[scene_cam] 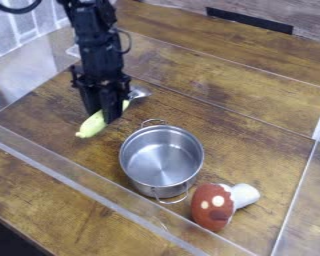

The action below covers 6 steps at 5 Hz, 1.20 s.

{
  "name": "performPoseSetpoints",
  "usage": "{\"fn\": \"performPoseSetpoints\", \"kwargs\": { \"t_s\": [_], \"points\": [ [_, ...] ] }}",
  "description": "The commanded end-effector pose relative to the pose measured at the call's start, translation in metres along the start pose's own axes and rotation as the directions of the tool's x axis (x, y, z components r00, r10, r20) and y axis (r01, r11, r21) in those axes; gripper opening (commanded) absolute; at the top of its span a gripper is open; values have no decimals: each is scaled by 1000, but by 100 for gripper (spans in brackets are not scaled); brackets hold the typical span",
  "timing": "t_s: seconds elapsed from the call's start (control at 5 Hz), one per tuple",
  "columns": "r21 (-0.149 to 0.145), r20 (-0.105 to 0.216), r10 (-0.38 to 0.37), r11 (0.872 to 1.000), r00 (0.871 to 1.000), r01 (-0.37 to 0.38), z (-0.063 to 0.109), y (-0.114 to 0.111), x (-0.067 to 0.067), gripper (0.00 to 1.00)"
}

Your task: Move the green spoon to the right

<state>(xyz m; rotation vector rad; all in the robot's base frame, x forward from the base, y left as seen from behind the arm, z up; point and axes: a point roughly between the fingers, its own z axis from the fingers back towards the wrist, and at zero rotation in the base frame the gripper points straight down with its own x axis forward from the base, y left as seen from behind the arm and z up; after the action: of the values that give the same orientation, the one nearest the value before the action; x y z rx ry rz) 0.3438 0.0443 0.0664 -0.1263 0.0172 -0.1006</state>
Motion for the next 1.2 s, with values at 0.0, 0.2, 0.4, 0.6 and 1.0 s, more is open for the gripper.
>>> {"fn": "performPoseSetpoints", "kwargs": {
  "t_s": [0.0, 0.2, 0.4, 0.6, 1.0],
  "points": [
    [44, 107, -7, 999, 994, 2, 48, -11, 9, 0],
    [47, 105, 4, 999, 994, -9, 56, -20, 10, 0],
    [52, 98, -26, 998, 995, 21, 59, -27, 18, 0],
    [46, 98, -69, 997, 993, 65, 61, -43, 32, 0],
    [38, 114, -71, 997, 991, 67, 59, -91, 47, 0]
  ]
}}
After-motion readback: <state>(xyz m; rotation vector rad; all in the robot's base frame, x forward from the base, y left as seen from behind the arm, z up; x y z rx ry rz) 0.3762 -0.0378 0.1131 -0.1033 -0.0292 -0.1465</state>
